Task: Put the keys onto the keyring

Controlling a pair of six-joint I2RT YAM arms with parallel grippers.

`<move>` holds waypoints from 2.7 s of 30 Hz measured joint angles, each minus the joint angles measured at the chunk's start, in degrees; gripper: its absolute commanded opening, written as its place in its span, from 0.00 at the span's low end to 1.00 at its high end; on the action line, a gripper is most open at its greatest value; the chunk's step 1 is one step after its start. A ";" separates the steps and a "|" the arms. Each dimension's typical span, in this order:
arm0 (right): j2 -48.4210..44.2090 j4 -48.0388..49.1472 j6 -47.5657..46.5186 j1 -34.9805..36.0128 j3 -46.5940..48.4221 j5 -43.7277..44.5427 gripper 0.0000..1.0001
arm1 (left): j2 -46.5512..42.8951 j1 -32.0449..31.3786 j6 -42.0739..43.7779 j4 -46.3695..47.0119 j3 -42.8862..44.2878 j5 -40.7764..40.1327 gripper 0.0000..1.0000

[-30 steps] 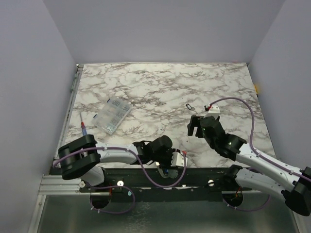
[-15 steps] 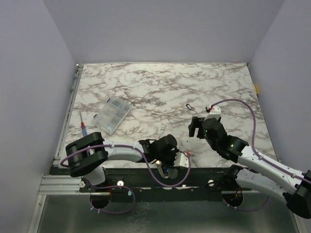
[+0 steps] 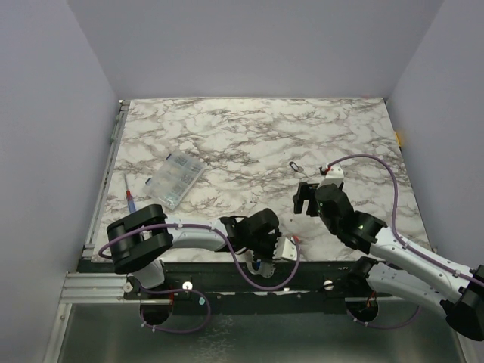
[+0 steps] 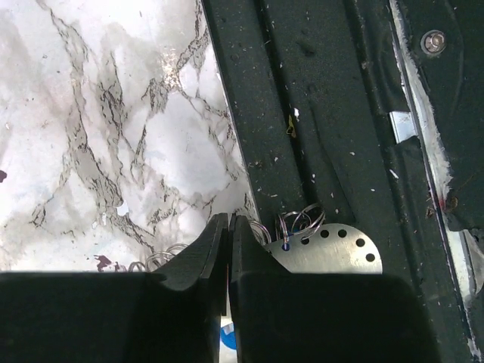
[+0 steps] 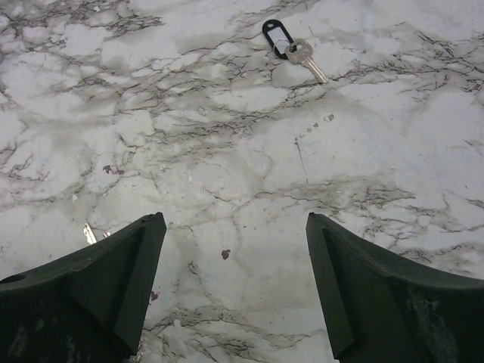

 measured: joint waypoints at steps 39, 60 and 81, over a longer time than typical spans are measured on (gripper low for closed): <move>-1.18 -0.28 1.20 0.00 -0.55 -1.84 0.87 | -7.76 -0.02 -39.17 -7.56 1.01 -10.84 0.37; -2.12 -1.38 2.43 -0.09 -0.83 -3.26 0.87 | 3.28 -0.20 -51.12 -17.09 9.88 -14.21 0.21; -6.25 -1.29 3.78 -0.09 -1.95 -2.34 0.87 | -3.13 1.03 -49.33 -14.40 5.57 -13.51 0.00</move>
